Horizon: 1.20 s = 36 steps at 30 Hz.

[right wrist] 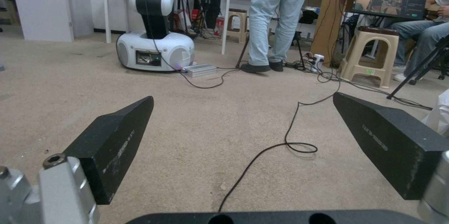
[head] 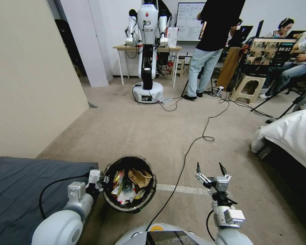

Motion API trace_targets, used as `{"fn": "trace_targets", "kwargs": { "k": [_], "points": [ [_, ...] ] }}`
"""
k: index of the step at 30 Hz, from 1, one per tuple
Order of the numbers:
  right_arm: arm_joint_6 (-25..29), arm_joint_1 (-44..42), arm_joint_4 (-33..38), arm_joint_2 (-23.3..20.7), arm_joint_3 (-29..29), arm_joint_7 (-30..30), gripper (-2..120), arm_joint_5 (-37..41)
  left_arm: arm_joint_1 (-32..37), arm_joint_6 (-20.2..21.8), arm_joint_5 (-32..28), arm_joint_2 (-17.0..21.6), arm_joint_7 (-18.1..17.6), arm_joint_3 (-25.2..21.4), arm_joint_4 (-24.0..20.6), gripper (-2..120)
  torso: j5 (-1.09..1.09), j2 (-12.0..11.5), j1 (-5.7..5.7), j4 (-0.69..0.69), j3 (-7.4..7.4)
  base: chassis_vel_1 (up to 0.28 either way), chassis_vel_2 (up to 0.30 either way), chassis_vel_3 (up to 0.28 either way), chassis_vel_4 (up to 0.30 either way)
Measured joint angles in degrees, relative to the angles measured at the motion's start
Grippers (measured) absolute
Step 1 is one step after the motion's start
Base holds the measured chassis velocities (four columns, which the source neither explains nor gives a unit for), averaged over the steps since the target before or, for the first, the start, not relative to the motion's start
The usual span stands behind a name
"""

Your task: Pick up the trash bin, then pick up the garbage from the floor and place it into the trash bin.

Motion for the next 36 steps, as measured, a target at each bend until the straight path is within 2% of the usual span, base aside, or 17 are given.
{"fn": "trace_targets", "kwargs": {
  "k": [8,15,26,36],
  "points": [
    [-0.04,-0.69,-0.05,0.75,0.36,0.0,100,-1.05,-1.89,0.0,-0.94,-0.07,-0.09,2.01,3.46,1,0.01,0.0,0.0,0.0,0.0,0.0,0.0,0.0,0.0],
    [0.65,-0.43,0.09,1.19,1.01,0.34,100,-0.92,-3.39,0.0,-1.69,0.42,-2.15,5.32,7.48,1,0.0,0.0,0.0,0.0,0.0,0.0,0.0,0.0,0.0],
    [0.36,-0.23,0.38,0.81,0.61,0.33,100,-0.46,-4.25,0.0,-3.44,1.21,-2.64,5.06,12.17,1,0.0,0.0,0.0,0.0,0.0,0.0,0.0,0.0,0.0],
    [0.7,-0.69,0.64,0.66,0.75,0.61,100,-0.37,-4.11,-0.02,-4.76,0.96,-2.73,5.34,14.41,1,0.0,0.0,0.0,0.0,0.0,0.0,0.0,0.0,0.0]
  ]
}}
